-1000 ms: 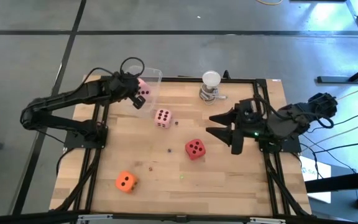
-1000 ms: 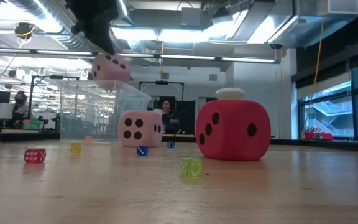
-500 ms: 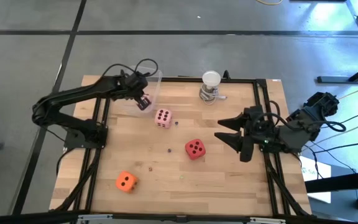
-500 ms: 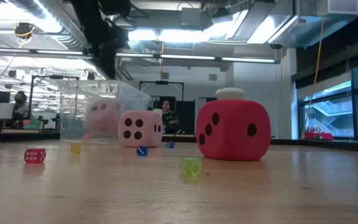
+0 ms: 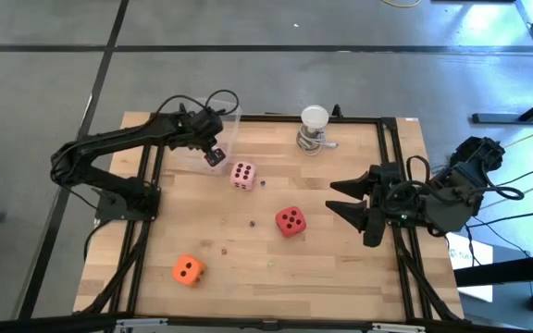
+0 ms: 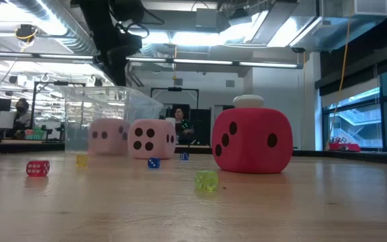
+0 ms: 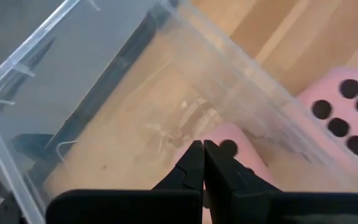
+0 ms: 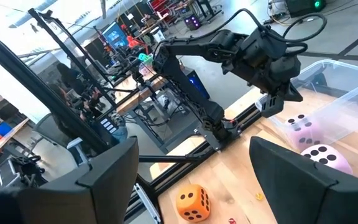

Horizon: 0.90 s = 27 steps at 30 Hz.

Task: Pick & Place Dice
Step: Put the large red dice into the transparent bin

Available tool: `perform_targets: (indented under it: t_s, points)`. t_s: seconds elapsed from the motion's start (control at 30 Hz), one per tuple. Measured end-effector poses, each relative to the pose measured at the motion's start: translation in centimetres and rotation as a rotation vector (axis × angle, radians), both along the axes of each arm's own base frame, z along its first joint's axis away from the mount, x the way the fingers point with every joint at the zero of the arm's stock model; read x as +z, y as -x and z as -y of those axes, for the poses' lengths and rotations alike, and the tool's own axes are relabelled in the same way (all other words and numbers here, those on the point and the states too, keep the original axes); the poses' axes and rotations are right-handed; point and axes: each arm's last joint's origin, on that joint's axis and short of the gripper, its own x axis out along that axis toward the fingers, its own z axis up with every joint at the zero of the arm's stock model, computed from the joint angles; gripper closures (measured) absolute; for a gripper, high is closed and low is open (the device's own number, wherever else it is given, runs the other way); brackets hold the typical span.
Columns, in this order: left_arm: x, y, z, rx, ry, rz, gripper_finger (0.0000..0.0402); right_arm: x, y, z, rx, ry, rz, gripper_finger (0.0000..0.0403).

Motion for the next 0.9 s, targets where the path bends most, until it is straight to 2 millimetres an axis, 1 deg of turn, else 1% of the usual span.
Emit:
perform_targets:
  t_s: [0.2,0.27,0.33,0.4,0.47,0.73,0.87,0.9]
  points:
    - [1.0,0.7,0.8,-0.119,0.042,0.069,0.0401,-0.2,0.1,-0.1,0.005,0.013,-0.014,0.0102]
    - [1.6,1.0,1.4,-0.216,0.088,0.127,0.04,-0.2,0.1,-0.1,0.005,0.019,-0.021,0.0102]
    - [2.3,1.4,2.2,-0.369,0.163,0.21,0.0401,-0.3,0.1,0.0,0.005,0.025,-0.026,0.0102]
    - [2.9,1.8,2.9,-0.503,0.199,0.276,0.0401,-0.3,0.1,0.0,0.006,0.033,-0.031,0.0102]
    - [3.4,2.3,3.3,-0.553,0.188,0.305,0.04,-0.3,0.1,0.0,0.009,0.05,-0.034,0.0104]
    - [4.4,3.6,3.4,-0.451,0.087,0.296,0.04,-0.3,0.1,-0.1,0.023,0.076,-0.041,0.0118]
    - [4.4,3.9,3.0,-0.232,0.06,0.29,0.0399,-0.3,0.1,-0.1,0.039,0.072,-0.044,0.0123]
    - [4.4,3.9,2.9,-0.208,0.065,0.295,0.0396,-0.3,0.1,-0.1,0.041,0.072,-0.044,0.0123]
